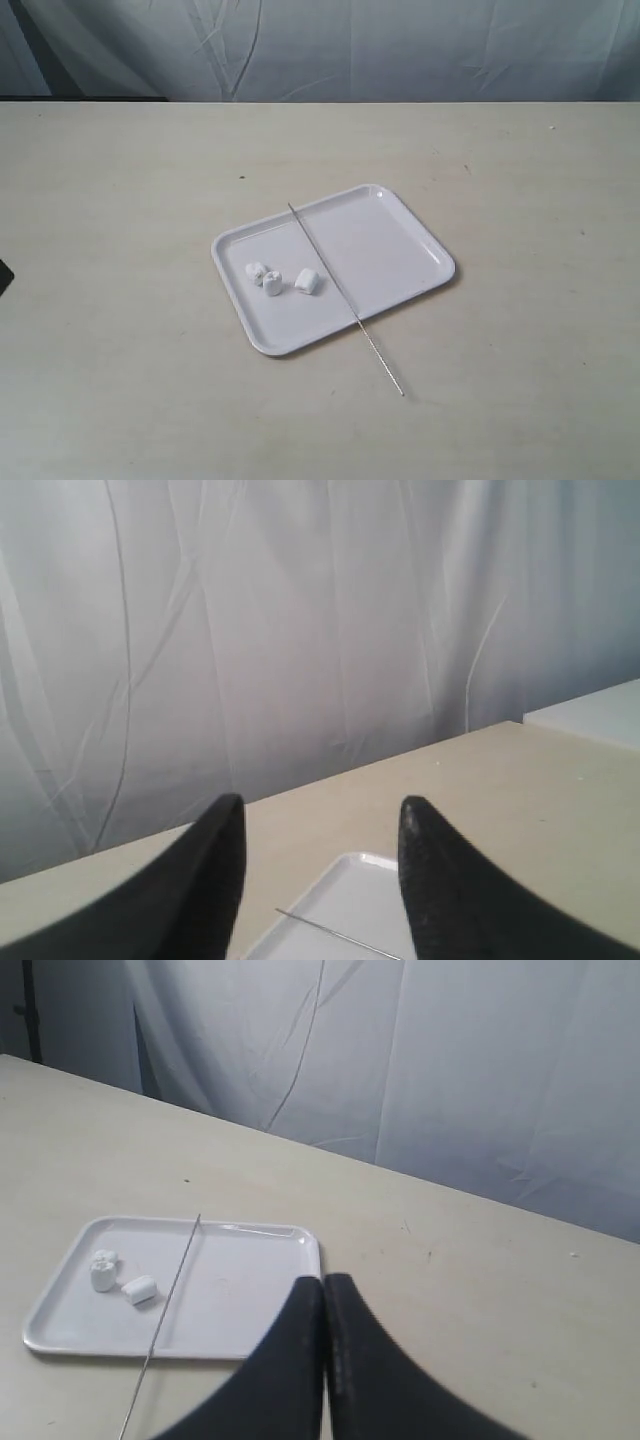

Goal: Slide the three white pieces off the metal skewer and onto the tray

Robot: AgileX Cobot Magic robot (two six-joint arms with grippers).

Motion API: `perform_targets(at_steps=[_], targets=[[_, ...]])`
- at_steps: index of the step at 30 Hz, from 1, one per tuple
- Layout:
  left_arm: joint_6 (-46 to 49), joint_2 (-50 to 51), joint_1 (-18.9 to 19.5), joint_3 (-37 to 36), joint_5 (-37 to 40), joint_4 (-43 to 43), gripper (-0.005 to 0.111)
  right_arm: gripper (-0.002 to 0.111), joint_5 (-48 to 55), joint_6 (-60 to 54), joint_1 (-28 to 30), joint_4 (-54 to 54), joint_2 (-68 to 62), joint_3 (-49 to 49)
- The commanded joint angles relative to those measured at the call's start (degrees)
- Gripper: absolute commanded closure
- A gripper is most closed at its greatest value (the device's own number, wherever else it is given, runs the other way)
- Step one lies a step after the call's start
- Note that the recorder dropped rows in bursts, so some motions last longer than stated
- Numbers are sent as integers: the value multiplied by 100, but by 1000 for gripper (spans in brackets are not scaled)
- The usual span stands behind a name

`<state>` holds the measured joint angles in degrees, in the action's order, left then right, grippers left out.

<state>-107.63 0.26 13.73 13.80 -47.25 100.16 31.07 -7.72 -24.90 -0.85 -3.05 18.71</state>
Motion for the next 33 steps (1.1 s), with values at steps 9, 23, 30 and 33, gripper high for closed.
perform_targets(at_steps=[9,23,30,33], targets=[[1114,-26,-71,-91,721,-21,81,109,3,16,27,34,43,-21],[6442,-26,-1118,-1365,4078,-5505,107,109,-2561,103,2229,-193,223,-1231],[9016,-26,-1442,-1380,5045,-8083,107,109,-2967,173,2243,284,213,-1871],[10512,-26,-1442,-1380,5368,-9439,107,109,-2309,173,2243,284,213,-1871]])
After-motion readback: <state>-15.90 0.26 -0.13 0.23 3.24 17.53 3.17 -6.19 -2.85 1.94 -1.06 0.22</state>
